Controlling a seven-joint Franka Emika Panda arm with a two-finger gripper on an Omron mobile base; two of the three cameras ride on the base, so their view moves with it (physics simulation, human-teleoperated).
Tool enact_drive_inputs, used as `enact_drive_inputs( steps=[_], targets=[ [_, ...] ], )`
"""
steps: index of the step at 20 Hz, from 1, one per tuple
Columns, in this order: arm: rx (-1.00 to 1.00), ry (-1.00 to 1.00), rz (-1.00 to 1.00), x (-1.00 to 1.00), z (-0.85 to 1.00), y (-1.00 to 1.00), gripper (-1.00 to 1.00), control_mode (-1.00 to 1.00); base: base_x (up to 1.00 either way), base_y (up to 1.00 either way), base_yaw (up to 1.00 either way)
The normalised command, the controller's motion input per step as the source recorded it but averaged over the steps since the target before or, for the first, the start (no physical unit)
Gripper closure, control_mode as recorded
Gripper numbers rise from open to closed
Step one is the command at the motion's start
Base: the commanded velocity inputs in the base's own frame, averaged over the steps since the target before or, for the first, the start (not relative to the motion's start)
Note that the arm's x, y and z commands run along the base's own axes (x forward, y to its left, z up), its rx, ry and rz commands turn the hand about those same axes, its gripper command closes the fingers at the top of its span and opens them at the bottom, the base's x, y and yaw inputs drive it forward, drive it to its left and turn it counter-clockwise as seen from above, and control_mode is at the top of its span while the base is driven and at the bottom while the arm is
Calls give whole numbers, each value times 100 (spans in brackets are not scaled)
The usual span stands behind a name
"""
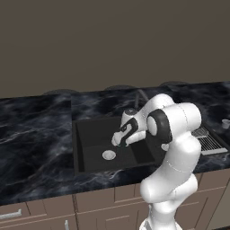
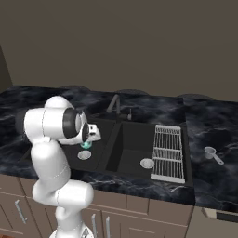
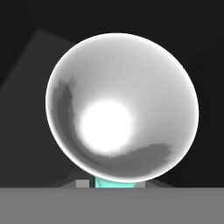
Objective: Move any existing items from the left basin to the right basin for drying. Then move the measuring cup from the counter to the left basin of the sink for washing.
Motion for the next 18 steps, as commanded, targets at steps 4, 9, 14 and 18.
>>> enact_drive_inputs(
  steps=[4, 9, 14, 18],
  targets=[
    [0, 0, 0, -24, 49, 0, 100, -100, 0, 0, 0],
    [0, 0, 0, -23, 53, 0, 100, -100, 0, 0, 0],
    [0, 0, 0, -30, 42, -7, 100, -100, 0, 0, 0],
    [0, 0, 0, -36, 34, -18, 100, -100, 0, 0, 0]
  ],
)
